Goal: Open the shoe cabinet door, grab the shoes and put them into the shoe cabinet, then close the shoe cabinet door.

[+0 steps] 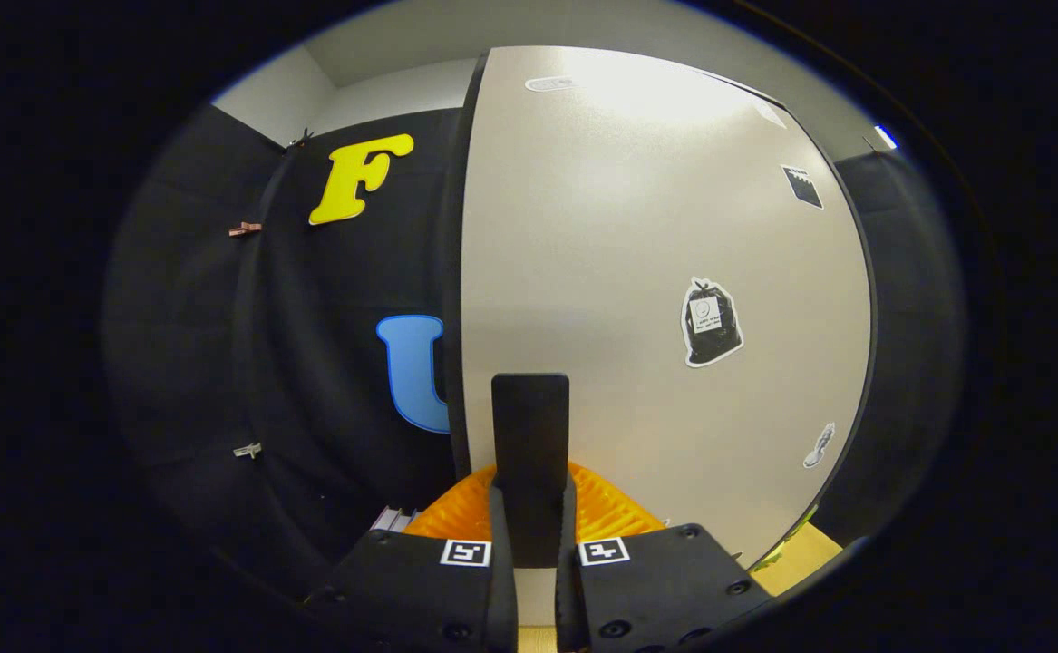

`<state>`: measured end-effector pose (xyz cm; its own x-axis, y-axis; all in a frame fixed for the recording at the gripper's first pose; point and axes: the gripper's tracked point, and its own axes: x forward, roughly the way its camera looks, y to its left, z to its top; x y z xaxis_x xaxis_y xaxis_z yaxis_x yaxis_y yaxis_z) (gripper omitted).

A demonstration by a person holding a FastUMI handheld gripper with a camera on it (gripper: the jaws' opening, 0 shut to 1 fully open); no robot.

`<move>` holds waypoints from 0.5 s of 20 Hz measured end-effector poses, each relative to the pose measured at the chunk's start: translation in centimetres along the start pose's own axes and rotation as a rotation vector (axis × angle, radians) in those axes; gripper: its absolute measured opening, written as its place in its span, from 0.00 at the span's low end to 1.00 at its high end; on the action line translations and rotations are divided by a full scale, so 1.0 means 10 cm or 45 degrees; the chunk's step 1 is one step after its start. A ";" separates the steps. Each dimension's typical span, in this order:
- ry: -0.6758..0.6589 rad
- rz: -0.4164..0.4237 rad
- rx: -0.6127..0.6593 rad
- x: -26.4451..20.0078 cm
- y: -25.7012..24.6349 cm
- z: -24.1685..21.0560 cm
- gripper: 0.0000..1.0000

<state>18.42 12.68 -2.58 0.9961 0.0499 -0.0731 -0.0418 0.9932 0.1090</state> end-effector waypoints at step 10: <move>-0.007 0.099 0.036 -0.64 -0.14 0.01 0.20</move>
<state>12.12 10.99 -2.15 0.9903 0.1263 -0.0580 -0.1170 0.9829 0.1421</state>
